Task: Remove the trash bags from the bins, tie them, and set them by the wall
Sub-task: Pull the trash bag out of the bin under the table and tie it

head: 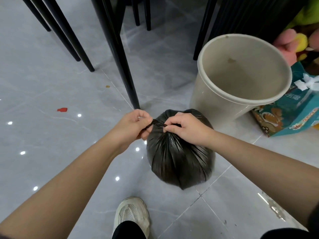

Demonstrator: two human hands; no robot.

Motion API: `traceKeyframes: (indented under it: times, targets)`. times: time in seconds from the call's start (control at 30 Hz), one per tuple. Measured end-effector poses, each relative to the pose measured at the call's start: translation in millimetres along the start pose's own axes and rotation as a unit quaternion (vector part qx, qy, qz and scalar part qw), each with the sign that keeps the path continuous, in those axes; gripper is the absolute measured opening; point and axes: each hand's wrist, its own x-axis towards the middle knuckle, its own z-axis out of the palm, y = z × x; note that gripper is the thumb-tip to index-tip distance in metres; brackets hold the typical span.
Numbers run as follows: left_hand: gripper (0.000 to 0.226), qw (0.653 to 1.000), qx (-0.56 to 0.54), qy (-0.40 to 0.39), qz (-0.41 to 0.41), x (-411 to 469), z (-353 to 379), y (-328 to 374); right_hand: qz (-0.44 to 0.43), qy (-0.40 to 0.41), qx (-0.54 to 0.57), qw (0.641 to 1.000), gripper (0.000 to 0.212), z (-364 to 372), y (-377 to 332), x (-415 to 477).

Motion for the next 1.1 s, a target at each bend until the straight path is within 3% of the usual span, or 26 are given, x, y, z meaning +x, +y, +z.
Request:
traceKeyframes:
  times: [0.1,0.23,0.37,0.53,0.63,0.73,0.83,0.93,1.0,1.03,1.1]
  targets:
    - [0.022,0.997,-0.013,-0.047,-0.052,2,-6,-4,-0.008,0.026,0.016,0.999,0.011,-1,1,-2]
    - [0.03,0.987,0.116,0.015,0.114,-4,-4,-7,0.046,-0.003,0.149,0.988,0.012,-7,-1,1]
    - [0.035,0.978,0.143,0.009,0.15,-6,-6,-11,0.074,-0.014,0.216,0.974,0.017,-8,-3,3]
    - [0.025,0.994,0.077,0.036,0.067,-5,-1,-6,0.035,-0.023,0.137,0.99,0.014,-5,-8,2]
    - [0.012,0.998,-0.005,0.014,-0.057,-2,-3,-6,-0.005,-0.011,0.022,1.0,0.015,-1,-9,1]
    - [0.014,0.97,-0.122,-0.042,-0.206,-1,-10,-6,-0.033,0.022,-0.048,0.998,0.016,0,-7,0]
    - [0.024,0.951,-0.123,-0.107,-0.264,0,-15,-11,-0.069,0.03,-0.115,0.991,0.023,0,-7,-1]
    - [0.025,0.968,-0.007,-0.137,-0.208,0,-13,-14,-0.089,0.026,-0.18,0.979,0.025,-2,-9,-3]
    - [0.019,0.971,0.21,-0.084,-0.08,3,-9,-15,-0.087,0.018,-0.23,0.969,0.026,0,-13,-3]
    - [0.019,0.935,0.353,-0.041,0.011,6,-9,-16,-0.077,0.018,-0.245,0.966,0.025,2,-16,-3]
    - [0.031,0.779,0.59,0.042,0.208,12,-9,-19,-0.025,0.04,-0.237,0.97,0.023,5,-24,-1]
